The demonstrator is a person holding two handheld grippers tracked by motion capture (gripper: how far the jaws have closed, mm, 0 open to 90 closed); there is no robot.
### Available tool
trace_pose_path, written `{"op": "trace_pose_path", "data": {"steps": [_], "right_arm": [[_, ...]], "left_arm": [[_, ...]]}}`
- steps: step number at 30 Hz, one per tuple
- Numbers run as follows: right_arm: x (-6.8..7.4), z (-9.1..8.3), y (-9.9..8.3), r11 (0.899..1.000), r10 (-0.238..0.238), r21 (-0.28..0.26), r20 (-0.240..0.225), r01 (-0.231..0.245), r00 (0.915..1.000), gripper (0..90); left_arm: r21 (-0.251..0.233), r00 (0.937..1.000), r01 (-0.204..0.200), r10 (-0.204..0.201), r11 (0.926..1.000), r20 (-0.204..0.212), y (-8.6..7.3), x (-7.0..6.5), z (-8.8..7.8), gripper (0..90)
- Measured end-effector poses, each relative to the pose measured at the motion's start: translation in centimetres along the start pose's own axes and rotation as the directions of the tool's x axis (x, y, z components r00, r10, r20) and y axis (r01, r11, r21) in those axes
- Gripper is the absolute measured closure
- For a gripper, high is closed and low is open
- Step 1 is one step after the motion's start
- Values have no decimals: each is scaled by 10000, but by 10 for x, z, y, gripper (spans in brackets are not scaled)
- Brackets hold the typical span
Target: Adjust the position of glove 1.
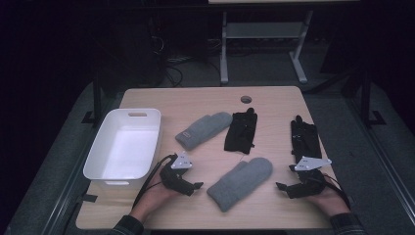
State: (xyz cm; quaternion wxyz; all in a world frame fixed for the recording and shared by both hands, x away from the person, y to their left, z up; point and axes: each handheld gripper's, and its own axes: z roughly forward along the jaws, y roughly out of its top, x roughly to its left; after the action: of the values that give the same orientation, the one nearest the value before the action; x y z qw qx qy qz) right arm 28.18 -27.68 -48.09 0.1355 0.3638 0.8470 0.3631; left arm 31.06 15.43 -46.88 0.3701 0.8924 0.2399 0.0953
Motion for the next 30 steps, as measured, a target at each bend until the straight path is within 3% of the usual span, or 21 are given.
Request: {"op": "trace_pose_path", "data": {"steps": [10, 21, 30], "right_arm": [[0, 1, -1, 9999, 61, -92, 15, -60, 10000, 108], [-1, 1, -2, 9999, 61, -83, 71, -60, 10000, 109], [-1, 0, -2, 9998, 146, -157, 109, -144, 9998, 126]], "left_arm": [[-128, 10000, 97, -97, 9999, 17, 23, 4, 0, 127], [-169, 9981, 588, -591, 9981, -194, 59, 30, 3, 129], [-420, 9958, 648, -673, 9970, -619, 92, 54, 9, 132]]}}
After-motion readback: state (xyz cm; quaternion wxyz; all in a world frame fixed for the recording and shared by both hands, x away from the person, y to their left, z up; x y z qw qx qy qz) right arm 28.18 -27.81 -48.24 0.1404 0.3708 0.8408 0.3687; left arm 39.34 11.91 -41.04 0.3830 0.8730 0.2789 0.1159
